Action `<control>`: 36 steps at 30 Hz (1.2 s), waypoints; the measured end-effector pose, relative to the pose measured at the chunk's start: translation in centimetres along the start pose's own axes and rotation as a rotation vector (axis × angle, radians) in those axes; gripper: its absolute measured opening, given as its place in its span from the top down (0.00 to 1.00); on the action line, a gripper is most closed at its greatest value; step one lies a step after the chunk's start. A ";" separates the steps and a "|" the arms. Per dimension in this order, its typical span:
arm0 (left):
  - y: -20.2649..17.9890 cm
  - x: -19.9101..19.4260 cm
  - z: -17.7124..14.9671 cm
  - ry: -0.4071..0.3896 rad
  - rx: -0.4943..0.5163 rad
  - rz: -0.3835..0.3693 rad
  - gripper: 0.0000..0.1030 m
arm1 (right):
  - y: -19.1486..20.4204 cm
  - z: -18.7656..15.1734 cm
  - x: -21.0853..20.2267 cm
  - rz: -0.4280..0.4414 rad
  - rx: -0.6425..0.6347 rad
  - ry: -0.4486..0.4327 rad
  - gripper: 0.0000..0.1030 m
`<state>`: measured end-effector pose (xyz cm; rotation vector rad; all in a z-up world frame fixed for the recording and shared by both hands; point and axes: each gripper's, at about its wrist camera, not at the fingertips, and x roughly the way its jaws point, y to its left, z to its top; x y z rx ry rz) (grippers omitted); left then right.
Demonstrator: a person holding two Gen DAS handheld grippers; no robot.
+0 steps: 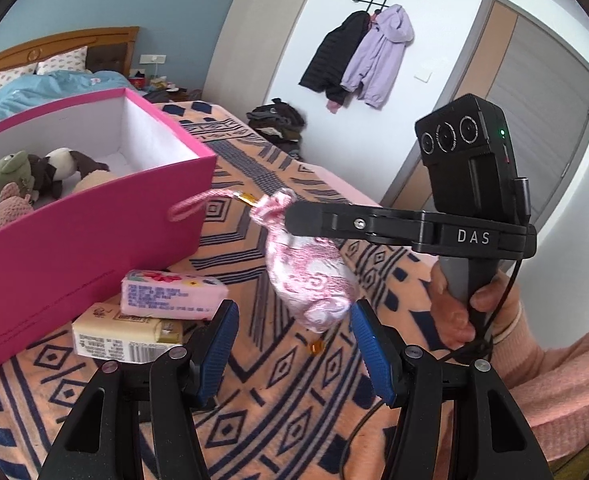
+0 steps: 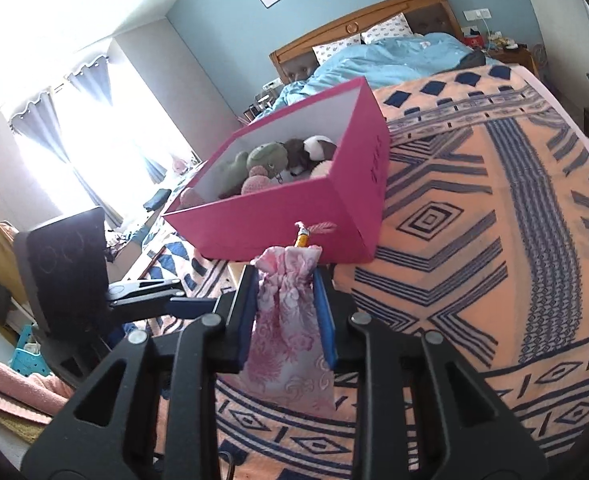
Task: Organize objects
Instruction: 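Lift the pink pouch over the box rim and release it inside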
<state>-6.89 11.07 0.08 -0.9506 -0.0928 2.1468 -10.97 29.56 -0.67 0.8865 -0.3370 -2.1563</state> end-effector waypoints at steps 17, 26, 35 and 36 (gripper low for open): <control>1.1 -3.2 5.9 -0.136 0.034 0.119 0.61 | 4.7 7.2 1.6 0.027 -0.172 -0.116 0.71; 4.5 -3.2 10.5 -0.152 0.022 0.245 0.63 | 4.8 12.5 4.6 0.008 -0.224 -0.147 0.71; 9.0 -0.2 12.6 -0.080 -0.034 0.321 0.63 | 3.1 15.2 9.3 -0.061 -0.214 -0.081 0.70; 9.4 0.2 12.7 -0.071 -0.044 0.330 0.63 | 2.8 15.5 10.0 -0.072 -0.214 -0.067 0.70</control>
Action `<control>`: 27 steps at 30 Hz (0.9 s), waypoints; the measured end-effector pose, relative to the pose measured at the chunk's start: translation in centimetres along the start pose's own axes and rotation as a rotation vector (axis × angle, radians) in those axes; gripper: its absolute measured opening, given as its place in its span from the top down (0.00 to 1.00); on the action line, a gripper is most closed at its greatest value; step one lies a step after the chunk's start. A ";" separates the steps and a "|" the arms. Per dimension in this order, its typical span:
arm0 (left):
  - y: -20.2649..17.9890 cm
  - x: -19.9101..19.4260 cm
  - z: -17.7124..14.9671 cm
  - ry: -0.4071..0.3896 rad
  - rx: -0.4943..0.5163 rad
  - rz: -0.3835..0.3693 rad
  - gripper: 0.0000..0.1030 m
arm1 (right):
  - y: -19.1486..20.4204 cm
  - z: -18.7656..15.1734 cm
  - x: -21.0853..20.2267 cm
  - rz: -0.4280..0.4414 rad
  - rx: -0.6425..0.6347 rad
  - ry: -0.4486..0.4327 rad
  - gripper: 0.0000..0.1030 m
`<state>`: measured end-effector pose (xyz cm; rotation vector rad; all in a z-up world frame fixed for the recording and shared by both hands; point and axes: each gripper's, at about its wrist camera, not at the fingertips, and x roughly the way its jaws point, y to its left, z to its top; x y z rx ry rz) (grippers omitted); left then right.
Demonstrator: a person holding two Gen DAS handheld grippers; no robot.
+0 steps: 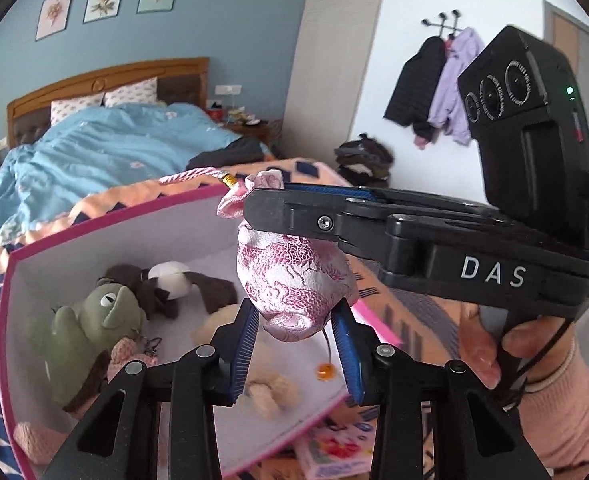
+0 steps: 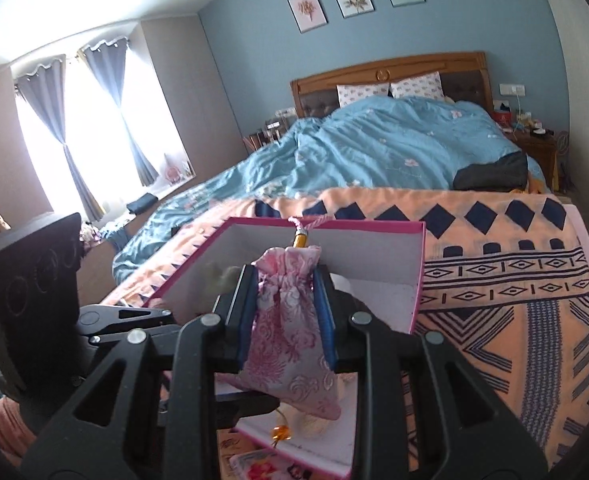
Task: Organize objects
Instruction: 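Lift the pink pouch over the box rim and release it inside, then reach the right gripper to the floral tissue pack and grasp it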
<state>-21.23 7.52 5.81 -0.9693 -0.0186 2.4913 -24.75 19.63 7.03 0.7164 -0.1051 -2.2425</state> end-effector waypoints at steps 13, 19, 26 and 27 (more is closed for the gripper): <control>3.2 3.8 0.0 0.096 -0.117 0.081 0.62 | -2.8 -0.2 4.8 -0.214 0.006 0.106 0.49; 2.3 2.1 -1.1 0.035 -0.084 0.070 0.46 | -2.4 -1.7 3.1 -0.158 0.010 0.099 0.49; -0.2 -3.0 -3.2 -0.085 0.002 0.026 0.41 | -0.3 -3.9 -0.8 -0.077 -0.006 0.048 0.46; -0.5 -3.8 -3.6 -0.100 0.014 0.017 0.41 | 0.0 -4.2 -1.6 -0.058 -0.002 0.038 0.46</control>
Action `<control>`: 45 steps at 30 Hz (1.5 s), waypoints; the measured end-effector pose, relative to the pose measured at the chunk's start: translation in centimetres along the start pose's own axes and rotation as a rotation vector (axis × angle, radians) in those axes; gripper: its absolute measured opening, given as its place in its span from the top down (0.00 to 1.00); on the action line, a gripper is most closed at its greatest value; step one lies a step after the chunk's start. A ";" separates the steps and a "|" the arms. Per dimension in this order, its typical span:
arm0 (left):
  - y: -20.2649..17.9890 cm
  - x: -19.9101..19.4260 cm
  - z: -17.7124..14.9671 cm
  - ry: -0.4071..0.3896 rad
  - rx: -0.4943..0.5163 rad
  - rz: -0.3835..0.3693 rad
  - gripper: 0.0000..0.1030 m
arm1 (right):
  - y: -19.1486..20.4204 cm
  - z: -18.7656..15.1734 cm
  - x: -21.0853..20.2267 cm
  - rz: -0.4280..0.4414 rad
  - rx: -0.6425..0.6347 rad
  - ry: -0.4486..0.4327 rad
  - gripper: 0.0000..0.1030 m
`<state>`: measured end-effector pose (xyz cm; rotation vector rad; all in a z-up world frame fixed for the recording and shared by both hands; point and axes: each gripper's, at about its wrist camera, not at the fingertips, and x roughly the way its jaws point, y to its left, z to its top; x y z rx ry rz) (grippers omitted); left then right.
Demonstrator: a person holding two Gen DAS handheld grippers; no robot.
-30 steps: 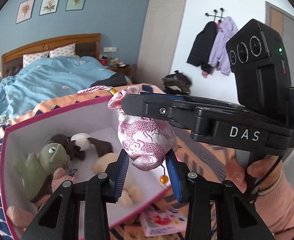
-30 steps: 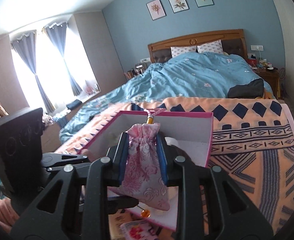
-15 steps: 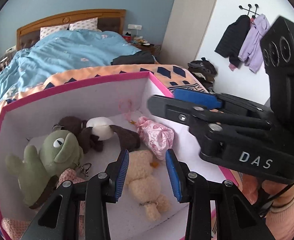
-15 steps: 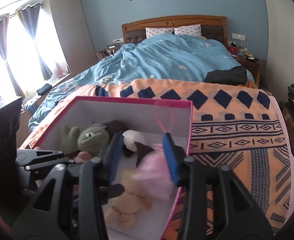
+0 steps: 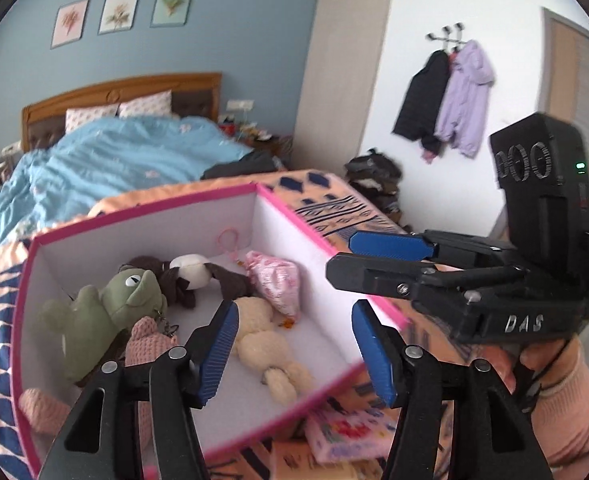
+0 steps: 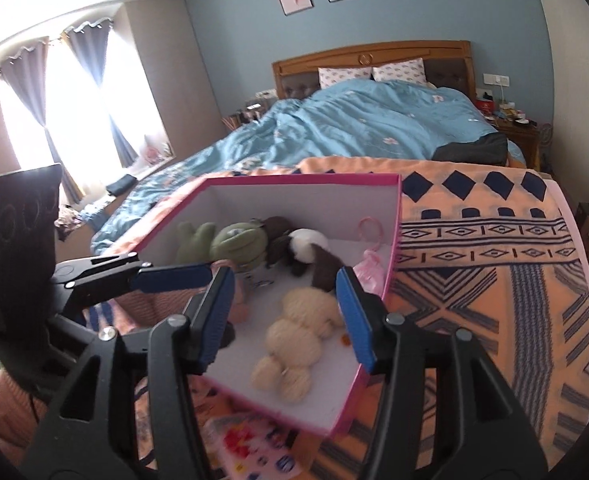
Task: Organize objects
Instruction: 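Reach the right gripper to the floral tissue pack and grasp it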
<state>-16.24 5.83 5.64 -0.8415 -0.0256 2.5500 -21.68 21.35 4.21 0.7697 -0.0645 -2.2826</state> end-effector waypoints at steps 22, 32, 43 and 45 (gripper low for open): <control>-3.0 1.3 -9.0 0.171 0.042 -0.057 0.35 | -1.7 -12.1 -2.5 0.151 0.280 0.134 0.36; -3.8 2.1 -10.1 0.236 0.075 -0.050 0.35 | -2.3 -13.3 -1.2 0.148 0.326 0.187 0.36; -5.1 -0.5 -11.2 0.288 0.113 -0.115 0.34 | -2.0 -14.1 -1.2 0.150 0.318 0.205 0.36; -4.7 -0.7 -10.6 0.264 0.104 -0.099 0.34 | -2.0 -14.2 -1.2 0.150 0.321 0.208 0.36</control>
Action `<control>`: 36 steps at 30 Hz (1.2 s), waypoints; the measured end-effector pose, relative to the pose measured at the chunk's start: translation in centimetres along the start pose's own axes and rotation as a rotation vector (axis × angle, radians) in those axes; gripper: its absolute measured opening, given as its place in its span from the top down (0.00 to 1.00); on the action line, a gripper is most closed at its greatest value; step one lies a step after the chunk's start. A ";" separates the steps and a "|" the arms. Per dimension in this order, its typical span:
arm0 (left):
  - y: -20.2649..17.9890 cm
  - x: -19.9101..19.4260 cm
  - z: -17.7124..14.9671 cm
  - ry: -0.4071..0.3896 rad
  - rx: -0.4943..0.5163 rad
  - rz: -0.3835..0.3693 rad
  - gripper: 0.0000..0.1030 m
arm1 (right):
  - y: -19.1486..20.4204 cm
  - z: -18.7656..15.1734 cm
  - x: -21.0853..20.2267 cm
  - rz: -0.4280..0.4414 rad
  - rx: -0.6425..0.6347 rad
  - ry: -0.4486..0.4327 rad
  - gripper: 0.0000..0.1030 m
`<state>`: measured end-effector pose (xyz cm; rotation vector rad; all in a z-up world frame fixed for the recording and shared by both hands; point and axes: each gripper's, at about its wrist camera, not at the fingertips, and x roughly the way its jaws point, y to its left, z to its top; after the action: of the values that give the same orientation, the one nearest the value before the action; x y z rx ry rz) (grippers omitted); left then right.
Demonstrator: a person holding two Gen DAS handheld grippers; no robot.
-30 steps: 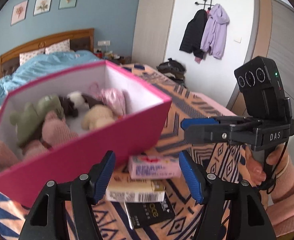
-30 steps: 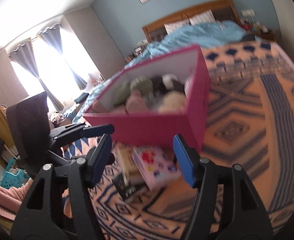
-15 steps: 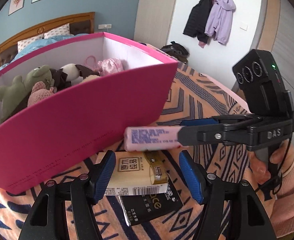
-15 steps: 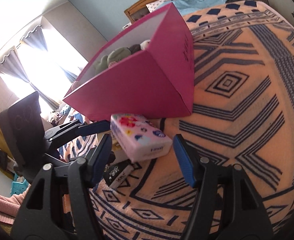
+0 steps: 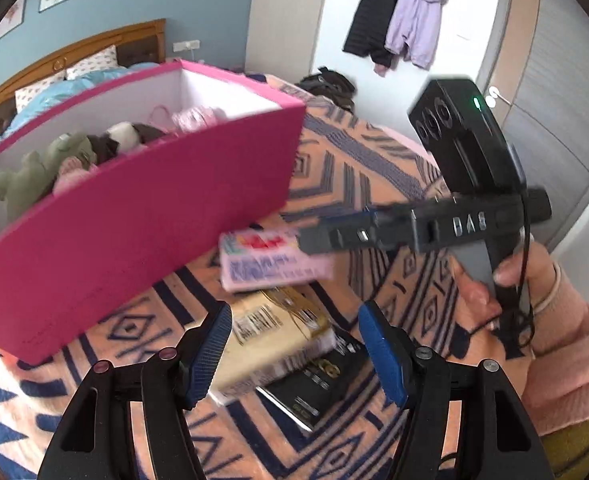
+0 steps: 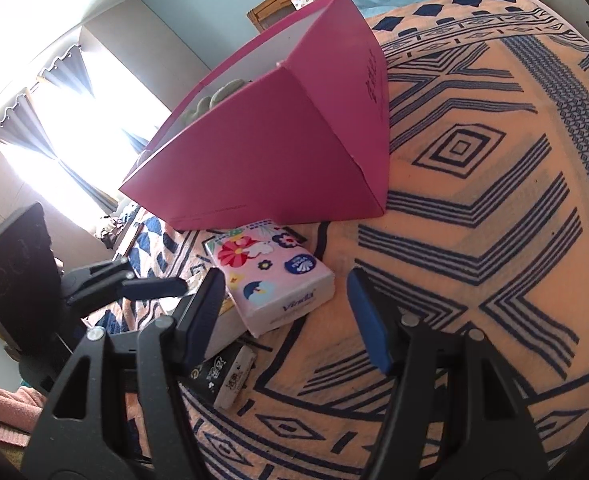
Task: Organize objects
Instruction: 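Reach the right gripper to the floral tissue pack and grasp it, then carry the floral tissue pack into the box and open the right gripper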
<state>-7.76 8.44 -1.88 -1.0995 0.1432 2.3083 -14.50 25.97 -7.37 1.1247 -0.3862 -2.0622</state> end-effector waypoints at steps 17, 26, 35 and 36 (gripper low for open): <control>2.8 3.6 1.7 0.061 -0.096 -0.060 0.59 | -0.5 -0.3 0.4 0.007 0.031 0.025 0.55; 3.2 4.0 1.9 0.070 -0.124 -0.047 0.57 | -0.8 -0.2 0.5 -0.014 0.044 0.026 0.58; 2.9 4.3 1.5 0.068 -0.119 -0.057 0.59 | -0.2 0.2 1.0 -0.051 0.002 0.027 0.59; 2.9 4.1 1.5 0.066 -0.121 -0.059 0.59 | -0.1 0.3 1.0 -0.057 -0.003 0.025 0.59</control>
<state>-12.39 8.39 -4.34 -1.2236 -0.0033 2.2543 -15.06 25.31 -7.83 1.1709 -0.3428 -2.0955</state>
